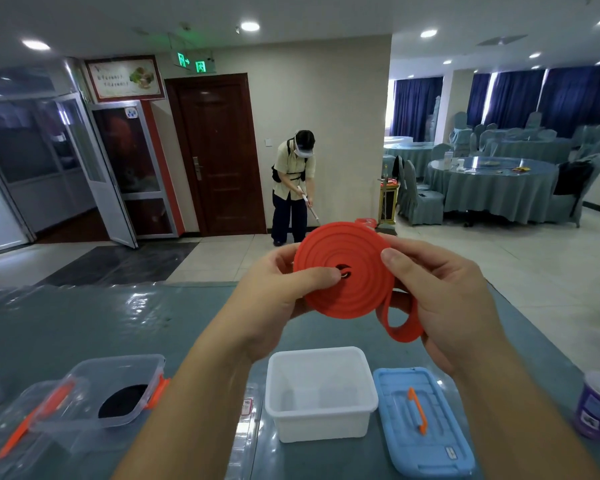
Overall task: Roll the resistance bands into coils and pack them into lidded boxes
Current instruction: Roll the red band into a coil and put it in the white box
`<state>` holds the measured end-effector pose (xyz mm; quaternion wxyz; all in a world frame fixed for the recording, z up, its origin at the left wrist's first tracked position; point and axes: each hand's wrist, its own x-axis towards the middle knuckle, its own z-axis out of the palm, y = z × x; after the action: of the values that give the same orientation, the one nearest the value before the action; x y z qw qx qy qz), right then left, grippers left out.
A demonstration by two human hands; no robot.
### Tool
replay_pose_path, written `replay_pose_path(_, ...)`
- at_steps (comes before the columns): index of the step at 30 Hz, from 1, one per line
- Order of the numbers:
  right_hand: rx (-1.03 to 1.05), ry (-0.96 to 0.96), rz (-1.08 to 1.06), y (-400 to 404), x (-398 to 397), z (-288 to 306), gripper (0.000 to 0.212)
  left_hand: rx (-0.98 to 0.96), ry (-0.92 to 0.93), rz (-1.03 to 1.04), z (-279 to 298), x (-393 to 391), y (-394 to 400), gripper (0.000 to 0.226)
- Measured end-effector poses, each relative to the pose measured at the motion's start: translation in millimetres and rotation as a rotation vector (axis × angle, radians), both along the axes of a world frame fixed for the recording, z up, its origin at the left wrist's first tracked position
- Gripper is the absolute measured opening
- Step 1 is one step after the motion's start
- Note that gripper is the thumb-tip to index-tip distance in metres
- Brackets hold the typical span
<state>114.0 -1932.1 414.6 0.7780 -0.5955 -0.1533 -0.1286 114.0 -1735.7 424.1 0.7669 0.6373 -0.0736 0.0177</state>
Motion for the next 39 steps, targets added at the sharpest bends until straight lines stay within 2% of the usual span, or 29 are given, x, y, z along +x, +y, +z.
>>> replay_pose_path(5, 0.054, -0.002, -0.005, 0.9, 1.5, 3.0, 0.032, -0.14, -0.015, 0.02, 2.2, -2.3, -11.4, 0.059)
replay_pose_path(11, 0.067, -0.004, -0.027, -2.7, 2.9, 2.0, 0.021, -0.166, -0.004, 0.057, 0.9, -0.3, -21.4, 0.067)
replay_pose_path(18, 0.01, -0.008, -0.048, -9.7, 5.0, 4.3, 0.022, 0.037, 0.027, -0.002, 15.3, -1.5, -13.2, 0.044)
replay_pose_path(21, 0.143, 0.008, -0.115, -4.1, 6.2, 2.8, 0.012, -0.085, 0.02, 0.048, 8.9, 0.1, -23.3, 0.044)
replay_pose_path(24, 0.24, 0.03, -0.116, 3.2, 5.1, -2.7, 0.018, -0.237, 0.065, 0.077, -3.0, -0.2, -39.9, 0.056)
replay_pose_path(26, 0.24, 0.036, -0.122, 2.6, 4.4, -7.0, 0.02, -0.184, 0.069, 0.081, -5.8, -0.8, -40.5, 0.06)
replay_pose_path(29, 0.212, 0.037, -0.13, -3.3, 4.6, -11.3, 0.022, 0.024, 0.071, 0.042, 1.5, -3.3, -33.1, 0.057)
replay_pose_path(31, 0.221, 0.038, -0.107, -4.4, 3.8, -11.8, 0.019, 0.048, 0.06, 0.022, 1.4, -1.5, -31.1, 0.062)
replay_pose_path(34, 0.312, 0.056, -0.097, -4.3, 3.1, -14.2, 0.012, -0.045, 0.057, 0.078, -7.4, -1.1, -40.3, 0.065)
replay_pose_path(39, 0.403, 0.116, -0.041, -5.6, 2.7, -30.4, 0.024, -0.219, 0.079, 0.154, -21.3, -5.8, -60.3, 0.057)
